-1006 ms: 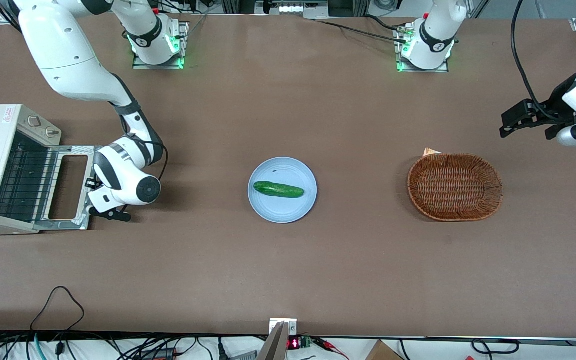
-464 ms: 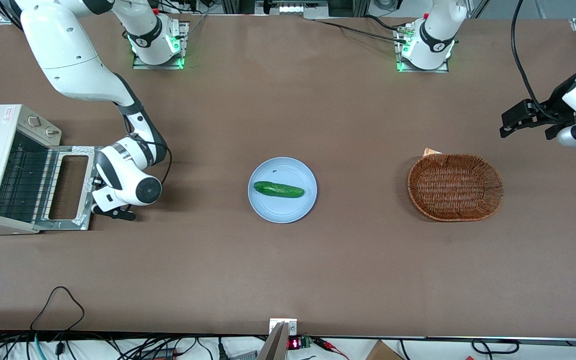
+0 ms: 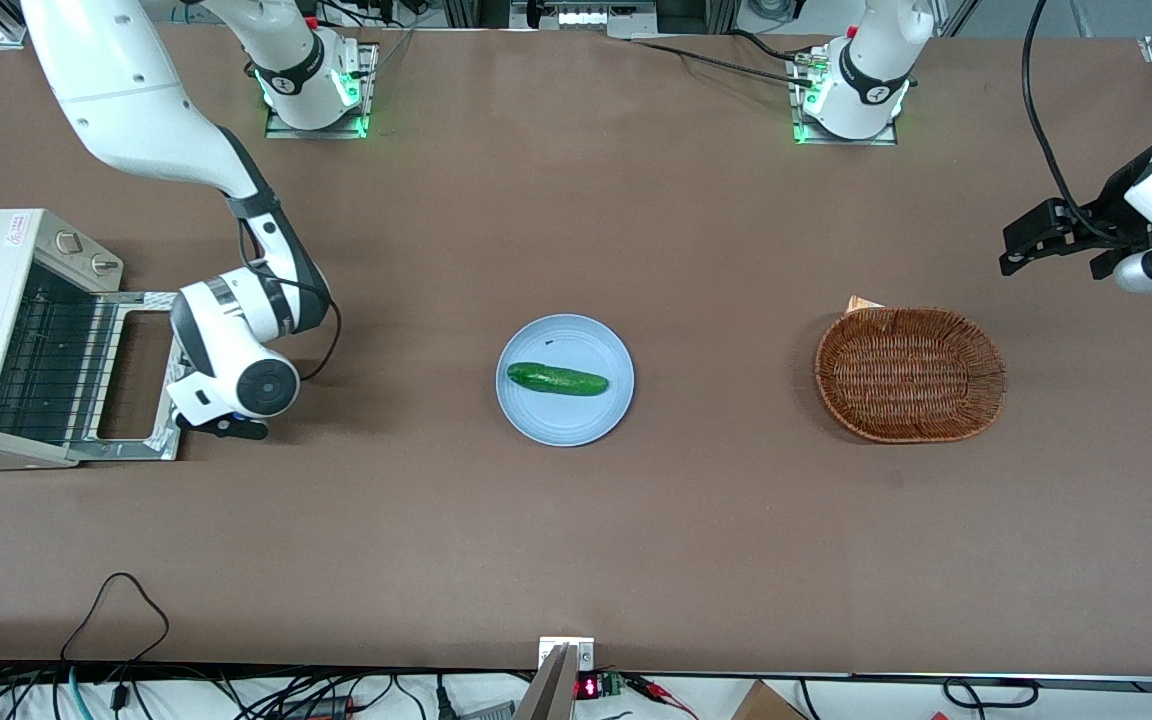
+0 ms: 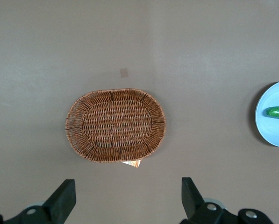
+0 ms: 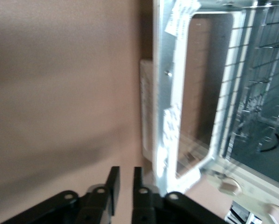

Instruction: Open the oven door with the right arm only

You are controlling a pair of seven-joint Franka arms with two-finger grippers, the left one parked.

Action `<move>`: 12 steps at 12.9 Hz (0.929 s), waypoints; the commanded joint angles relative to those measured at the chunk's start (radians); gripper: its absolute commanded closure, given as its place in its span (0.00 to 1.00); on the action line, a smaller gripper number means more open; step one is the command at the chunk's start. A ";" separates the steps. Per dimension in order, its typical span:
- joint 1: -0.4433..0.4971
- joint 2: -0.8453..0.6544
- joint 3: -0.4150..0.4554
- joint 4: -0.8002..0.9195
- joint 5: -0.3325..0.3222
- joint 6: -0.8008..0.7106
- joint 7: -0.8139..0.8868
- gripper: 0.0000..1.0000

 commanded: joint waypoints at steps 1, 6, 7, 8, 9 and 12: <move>-0.001 -0.038 0.018 0.075 0.107 -0.112 -0.084 0.00; -0.046 -0.170 0.009 0.230 0.425 -0.327 -0.294 0.00; -0.071 -0.208 0.009 0.230 0.481 -0.345 -0.317 0.00; -0.094 -0.259 0.009 0.230 0.541 -0.362 -0.345 0.00; -0.119 -0.303 0.009 0.230 0.580 -0.368 -0.354 0.00; -0.142 -0.396 0.009 0.229 0.657 -0.362 -0.359 0.00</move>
